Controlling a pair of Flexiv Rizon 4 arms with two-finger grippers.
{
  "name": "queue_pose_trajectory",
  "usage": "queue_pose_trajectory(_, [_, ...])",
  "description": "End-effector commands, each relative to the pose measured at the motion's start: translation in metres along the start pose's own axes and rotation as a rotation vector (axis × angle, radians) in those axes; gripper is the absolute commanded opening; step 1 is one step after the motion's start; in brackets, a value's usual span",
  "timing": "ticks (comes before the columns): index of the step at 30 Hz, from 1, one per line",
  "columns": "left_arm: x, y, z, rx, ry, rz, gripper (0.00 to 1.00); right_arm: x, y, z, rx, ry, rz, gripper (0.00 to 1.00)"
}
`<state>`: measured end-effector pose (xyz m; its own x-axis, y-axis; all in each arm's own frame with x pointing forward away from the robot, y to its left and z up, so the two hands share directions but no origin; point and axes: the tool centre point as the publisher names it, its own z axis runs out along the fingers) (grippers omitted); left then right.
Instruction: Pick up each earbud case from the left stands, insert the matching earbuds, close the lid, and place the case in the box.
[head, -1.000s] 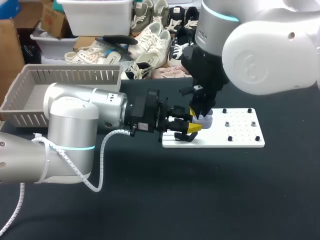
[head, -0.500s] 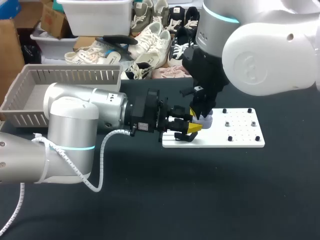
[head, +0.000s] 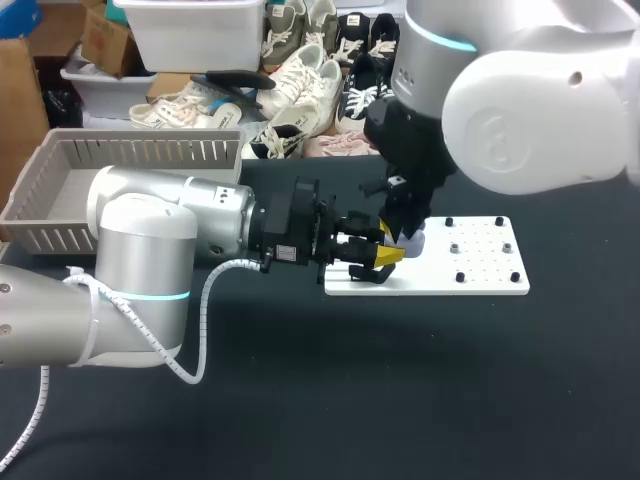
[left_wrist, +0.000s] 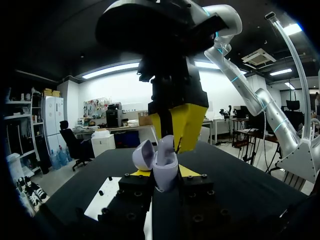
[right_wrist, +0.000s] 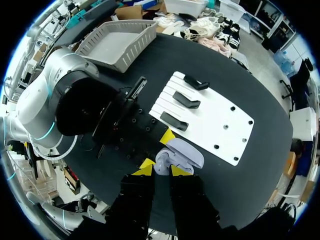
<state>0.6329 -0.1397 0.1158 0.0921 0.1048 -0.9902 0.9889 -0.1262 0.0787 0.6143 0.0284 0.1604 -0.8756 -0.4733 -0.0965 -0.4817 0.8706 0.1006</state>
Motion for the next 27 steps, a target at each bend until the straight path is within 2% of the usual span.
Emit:
queue_pose_trajectory(1, [-0.0001,0.0010,0.0003,0.002,0.000,0.001,0.00,-0.0032,0.0011,0.0018,0.003,0.011,0.001,0.00])
queue_pose_trajectory(6, [-0.0001,0.0010,0.0003,0.002,0.000,0.001,0.00,-0.0044,0.0013,0.0024,0.005,0.023,-0.001,0.00])
queue_pose_trajectory(8, [-0.0001,0.0010,0.0003,0.002,0.000,0.001,0.00,-0.0046,0.0013,0.0025,0.006,0.026,-0.001,0.22])
queue_pose_trajectory(15, [-0.0001,0.0010,0.0003,0.002,0.000,0.001,0.00,-0.0052,0.0019,0.0002,0.011,0.025,-0.002,0.40])
queue_pose_trajectory(27, [-0.0001,0.0010,0.0003,0.002,0.000,0.001,0.00,-0.0022,0.0036,-0.0032,0.023,0.025,-0.001,0.45])
